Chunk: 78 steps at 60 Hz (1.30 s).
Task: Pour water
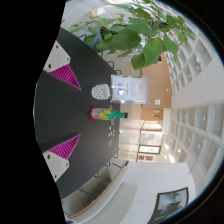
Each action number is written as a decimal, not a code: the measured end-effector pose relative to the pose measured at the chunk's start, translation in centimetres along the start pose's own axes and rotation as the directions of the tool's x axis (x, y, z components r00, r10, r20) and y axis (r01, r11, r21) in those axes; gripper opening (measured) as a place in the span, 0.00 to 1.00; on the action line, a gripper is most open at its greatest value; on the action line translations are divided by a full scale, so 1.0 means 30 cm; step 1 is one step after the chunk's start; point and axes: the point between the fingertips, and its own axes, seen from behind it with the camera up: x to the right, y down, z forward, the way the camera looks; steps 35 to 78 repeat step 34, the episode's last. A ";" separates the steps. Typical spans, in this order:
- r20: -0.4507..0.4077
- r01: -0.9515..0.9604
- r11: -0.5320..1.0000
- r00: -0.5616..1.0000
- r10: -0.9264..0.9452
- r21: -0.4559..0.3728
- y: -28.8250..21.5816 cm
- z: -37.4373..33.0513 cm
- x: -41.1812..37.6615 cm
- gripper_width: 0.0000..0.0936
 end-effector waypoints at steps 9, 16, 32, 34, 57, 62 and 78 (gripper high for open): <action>0.017 0.040 0.999 0.999 -0.040 -0.003 0.048 -0.086 -0.031 0.92; 0.013 0.055 0.998 0.998 -0.055 0.012 0.050 -0.119 -0.027 0.91; -0.001 0.040 0.999 0.999 -0.040 0.019 0.061 -0.119 -0.013 0.91; -0.002 0.037 0.999 0.999 -0.037 0.020 0.060 -0.117 -0.009 0.91; -0.002 0.037 0.999 0.999 -0.037 0.020 0.060 -0.117 -0.009 0.91; -0.002 0.037 0.999 0.999 -0.037 0.020 0.060 -0.117 -0.009 0.91; -0.002 0.037 0.999 0.999 -0.037 0.020 0.060 -0.117 -0.009 0.91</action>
